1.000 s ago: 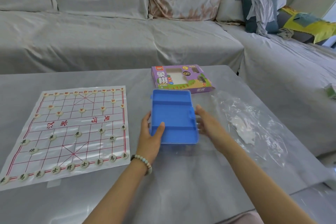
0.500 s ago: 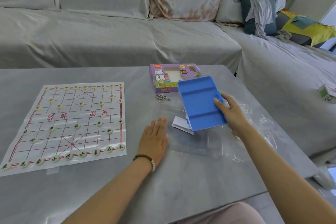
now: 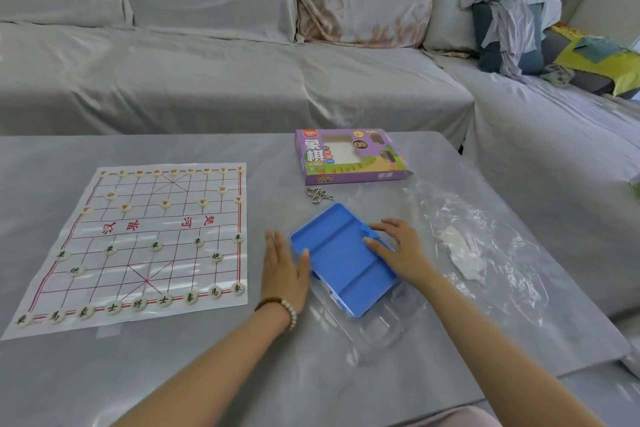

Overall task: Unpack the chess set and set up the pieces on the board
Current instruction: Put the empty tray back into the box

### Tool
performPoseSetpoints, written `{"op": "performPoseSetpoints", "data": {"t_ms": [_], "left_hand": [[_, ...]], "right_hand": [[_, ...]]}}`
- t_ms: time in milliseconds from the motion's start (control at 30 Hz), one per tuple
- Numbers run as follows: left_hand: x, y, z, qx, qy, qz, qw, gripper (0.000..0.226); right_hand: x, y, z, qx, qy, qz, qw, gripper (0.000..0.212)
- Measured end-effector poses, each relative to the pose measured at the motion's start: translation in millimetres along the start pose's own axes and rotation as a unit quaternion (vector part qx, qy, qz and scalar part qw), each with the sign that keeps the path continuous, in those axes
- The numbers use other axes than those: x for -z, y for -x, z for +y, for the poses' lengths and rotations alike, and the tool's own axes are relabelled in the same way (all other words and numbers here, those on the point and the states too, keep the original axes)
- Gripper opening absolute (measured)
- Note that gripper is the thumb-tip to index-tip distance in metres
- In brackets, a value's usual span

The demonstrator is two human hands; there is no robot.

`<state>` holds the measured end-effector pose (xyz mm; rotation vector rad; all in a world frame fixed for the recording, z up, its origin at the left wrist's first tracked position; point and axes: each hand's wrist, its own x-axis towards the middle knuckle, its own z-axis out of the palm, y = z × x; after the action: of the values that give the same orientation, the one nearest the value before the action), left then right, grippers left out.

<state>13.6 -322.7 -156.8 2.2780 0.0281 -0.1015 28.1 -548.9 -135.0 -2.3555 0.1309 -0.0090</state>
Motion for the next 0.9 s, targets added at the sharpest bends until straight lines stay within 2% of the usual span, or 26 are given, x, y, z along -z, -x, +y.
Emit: {"op": "performPoseSetpoints", "data": {"t_ms": [67,133,233,334,434,534,600,700,800,901], "left_hand": [[-7.9,1.4,4.2,0.016,0.029,-0.001,0.999,0.076],[-9.0,-6.4,7.8,0.026,0.030,-0.005,0.999,0.082],[-3.0,-22.6,8.4,0.011,-0.008,-0.022,1.000,0.087],[2.6,-39.9,3.7,-0.024,-0.059,-0.043,0.997,0.088],[6.7,-54.7,1.4,-0.043,-0.089,-0.050,0.994,0.090],[8.2,-64.0,-1.8,-0.057,-0.097,-0.048,0.993,0.090],[9.0,-68.7,-4.2,-0.064,-0.082,-0.039,0.994,0.090],[10.9,-74.7,-5.4,-0.055,-0.049,-0.035,0.997,0.090],[10.3,-78.8,-7.1,-0.043,-0.029,-0.030,0.998,0.091],[7.9,-79.7,-10.5,-0.044,-0.001,-0.019,0.999,0.087]], "right_hand": [[-6.2,7.4,0.7,0.003,0.045,-0.043,0.998,0.040],[-12.5,14.8,0.4,0.007,0.069,-0.046,0.997,0.042],[-21.8,28.6,-3.7,0.022,0.100,-0.016,0.995,0.046],[-33.6,40.2,-10.3,0.046,0.176,0.027,0.983,0.048],[-39.6,37.6,-17.8,0.039,0.208,0.046,0.976,0.050],[-37.0,8.9,-21.0,0.028,0.166,0.101,0.981,0.051],[-32.8,-20.1,-28.2,0.009,0.051,0.113,0.992,0.047],[-31.9,-69.1,-48.0,-0.018,-0.049,0.066,0.996,0.043],[-45.2,-118.9,-64.1,-0.038,-0.028,-0.010,0.999,0.045],[-66.3,-148.3,-73.1,-0.052,-0.005,-0.048,0.998,0.041]]}}
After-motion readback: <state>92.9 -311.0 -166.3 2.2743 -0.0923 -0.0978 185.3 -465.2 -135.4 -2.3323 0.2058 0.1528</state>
